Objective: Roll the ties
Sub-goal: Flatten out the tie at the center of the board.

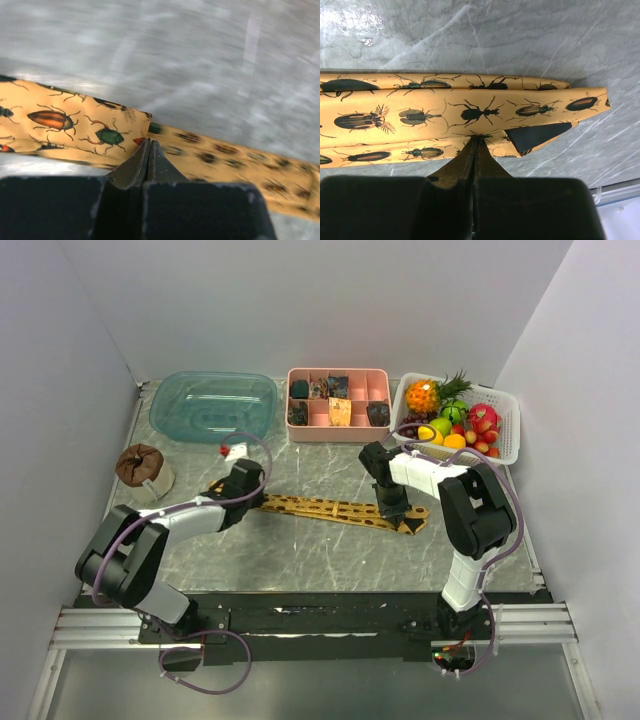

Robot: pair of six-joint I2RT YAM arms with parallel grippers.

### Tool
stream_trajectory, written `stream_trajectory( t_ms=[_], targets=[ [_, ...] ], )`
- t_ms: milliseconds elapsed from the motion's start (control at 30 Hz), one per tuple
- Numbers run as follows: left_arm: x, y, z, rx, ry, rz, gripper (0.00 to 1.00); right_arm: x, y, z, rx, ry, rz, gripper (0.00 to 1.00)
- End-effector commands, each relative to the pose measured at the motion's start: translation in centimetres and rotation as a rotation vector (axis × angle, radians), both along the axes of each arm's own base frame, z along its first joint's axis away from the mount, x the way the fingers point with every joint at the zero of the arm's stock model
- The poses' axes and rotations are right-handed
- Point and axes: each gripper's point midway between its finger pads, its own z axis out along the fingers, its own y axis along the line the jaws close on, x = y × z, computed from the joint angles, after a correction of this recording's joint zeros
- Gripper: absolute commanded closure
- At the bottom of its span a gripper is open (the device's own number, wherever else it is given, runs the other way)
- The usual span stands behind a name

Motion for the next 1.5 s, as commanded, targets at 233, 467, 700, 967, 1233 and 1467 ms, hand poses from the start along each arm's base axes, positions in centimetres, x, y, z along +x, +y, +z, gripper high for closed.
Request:
stream_trajectory(
  t_ms=[233, 467, 700, 967, 1233, 1467],
  targets=[
    [0.4, 13.2, 2.2, 0.035, -0.037, 0.421, 0.99, -0.5, -1.1, -0.1, -0.028, 0.008, 0.001, 1.0],
    [0.9, 16.9, 5.3, 0.018, -0.103, 0.542, 0.99, -0.7, -1.2, -0.3, -0.03, 0.02, 0.004, 1.0],
    [1.4, 18.7, 6.4, 0.051, -0.108, 0.564, 0.99, -0.9, -1.3, -0.5, -0.038, 0.033, 0.0, 1.0],
    [1.1, 20.7, 5.0, 0.058, -0.057, 0.627, 0.99, -1.1, -1.5, -0.6, -0.045, 0.056, -0.003, 1.0],
    [1.7, 21.8, 5.2, 0.063, -0.052, 0.652, 0.98, -1.0, -2.3, 0.1, -0.068, 0.071, -0.031, 1.0],
    [2.7, 21.2, 5.0, 0.04, -0.047, 0.617, 0.96, -1.0, -4.5, 0.6, -0.11, 0.066, -0.07, 1.0]
  ],
)
